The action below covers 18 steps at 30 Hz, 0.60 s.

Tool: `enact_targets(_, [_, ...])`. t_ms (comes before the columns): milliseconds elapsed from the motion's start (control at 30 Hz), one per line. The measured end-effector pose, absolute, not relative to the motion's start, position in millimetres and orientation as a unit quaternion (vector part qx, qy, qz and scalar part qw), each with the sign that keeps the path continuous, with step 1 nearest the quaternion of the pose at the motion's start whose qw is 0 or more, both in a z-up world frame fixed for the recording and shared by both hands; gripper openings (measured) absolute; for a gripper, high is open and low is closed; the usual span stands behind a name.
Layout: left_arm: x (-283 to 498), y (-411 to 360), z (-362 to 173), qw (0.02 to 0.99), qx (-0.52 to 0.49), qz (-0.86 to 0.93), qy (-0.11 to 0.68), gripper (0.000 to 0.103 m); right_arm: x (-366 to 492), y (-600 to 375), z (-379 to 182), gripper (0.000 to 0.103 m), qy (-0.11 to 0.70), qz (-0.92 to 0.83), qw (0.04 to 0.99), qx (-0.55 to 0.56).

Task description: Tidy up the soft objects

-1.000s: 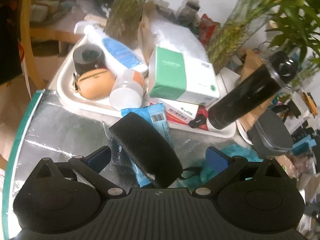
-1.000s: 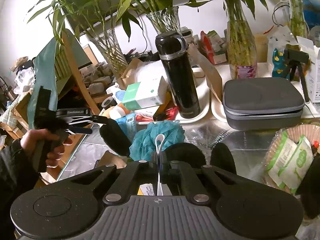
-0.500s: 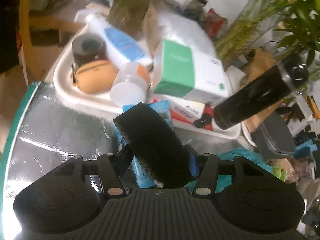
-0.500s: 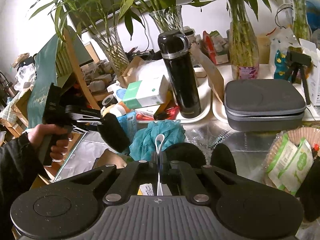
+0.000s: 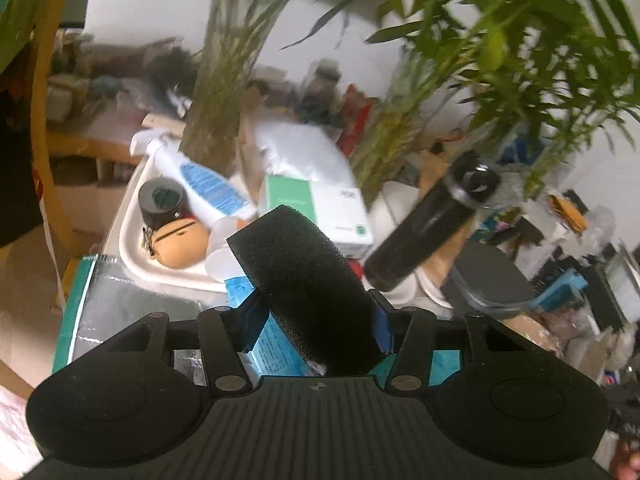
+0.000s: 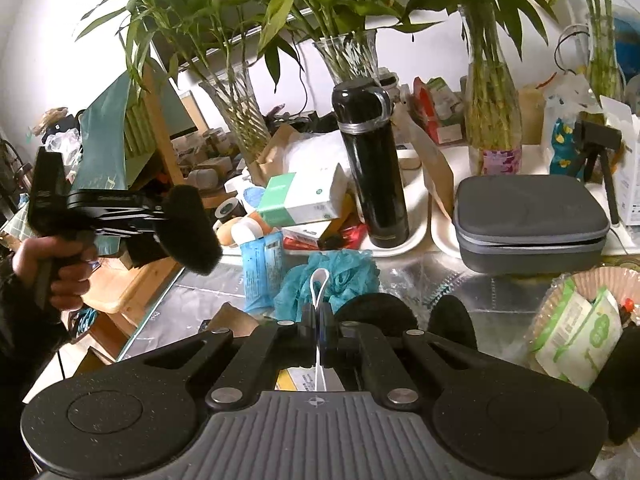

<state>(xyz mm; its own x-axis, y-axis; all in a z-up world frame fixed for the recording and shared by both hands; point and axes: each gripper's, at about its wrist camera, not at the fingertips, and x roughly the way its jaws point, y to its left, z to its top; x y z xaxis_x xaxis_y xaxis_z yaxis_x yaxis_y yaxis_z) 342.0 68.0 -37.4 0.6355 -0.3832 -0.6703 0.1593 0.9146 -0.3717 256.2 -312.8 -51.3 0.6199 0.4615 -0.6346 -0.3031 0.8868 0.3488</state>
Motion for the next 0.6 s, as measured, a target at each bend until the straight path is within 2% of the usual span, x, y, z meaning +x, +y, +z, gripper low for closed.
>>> enact_targets(267, [300.1, 56.3, -7.9, 0.901, -0.097, -0.192, 0.377, 0.052, 235.8, -302.7, -42.4, 0.004, 0.372, 0.234, 0.893, 0.101])
enact_targets(600, [230.3, 50.7, 12.1, 0.894, -0.109, -0.255, 0.353, 0.052, 201.0, -292.0, -34.2, 0.004, 0.361, 0.279, 0.883, 0.112])
